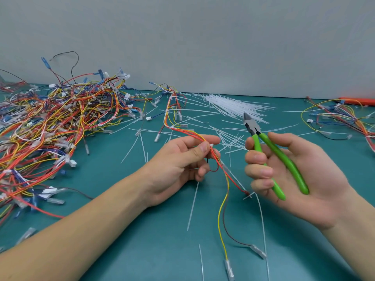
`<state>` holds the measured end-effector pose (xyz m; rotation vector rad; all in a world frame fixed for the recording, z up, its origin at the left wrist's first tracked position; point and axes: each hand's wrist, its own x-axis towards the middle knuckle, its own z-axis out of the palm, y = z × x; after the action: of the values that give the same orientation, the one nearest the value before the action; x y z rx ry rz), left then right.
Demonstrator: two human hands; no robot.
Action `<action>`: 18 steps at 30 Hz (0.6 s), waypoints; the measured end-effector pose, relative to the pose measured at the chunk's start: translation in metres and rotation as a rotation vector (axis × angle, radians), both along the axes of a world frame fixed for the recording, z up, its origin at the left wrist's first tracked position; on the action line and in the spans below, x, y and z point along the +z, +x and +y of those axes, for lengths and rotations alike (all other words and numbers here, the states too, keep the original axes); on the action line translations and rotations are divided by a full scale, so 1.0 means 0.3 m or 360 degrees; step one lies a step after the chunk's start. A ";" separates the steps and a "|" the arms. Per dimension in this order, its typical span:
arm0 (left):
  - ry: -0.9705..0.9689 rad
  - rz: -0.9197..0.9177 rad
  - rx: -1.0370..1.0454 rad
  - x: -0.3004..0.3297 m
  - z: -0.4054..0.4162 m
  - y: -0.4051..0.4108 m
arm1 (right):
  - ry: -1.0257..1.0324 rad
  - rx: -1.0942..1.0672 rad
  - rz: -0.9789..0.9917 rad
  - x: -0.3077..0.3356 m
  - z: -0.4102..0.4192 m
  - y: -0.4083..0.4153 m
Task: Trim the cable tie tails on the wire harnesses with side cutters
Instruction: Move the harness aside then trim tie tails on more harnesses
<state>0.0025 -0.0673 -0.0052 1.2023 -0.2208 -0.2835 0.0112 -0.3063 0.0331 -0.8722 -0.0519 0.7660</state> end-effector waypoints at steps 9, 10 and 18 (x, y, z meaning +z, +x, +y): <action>0.0322 -0.0013 -0.0558 0.041 -0.021 -0.051 | -0.0548 -0.0205 -0.0613 -0.037 0.083 -0.056; 0.0356 -0.0007 -0.0603 0.041 -0.026 -0.056 | -0.0538 -0.0225 -0.0645 -0.040 0.092 -0.061; 0.0599 0.0070 -0.0825 0.051 -0.021 -0.071 | -0.0451 -0.0348 -0.0681 -0.059 0.132 -0.089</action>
<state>-0.0188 -0.0736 0.0102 1.4968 -0.4560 -0.8314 -0.0155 -0.2668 0.0153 -1.2791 -0.2271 0.3757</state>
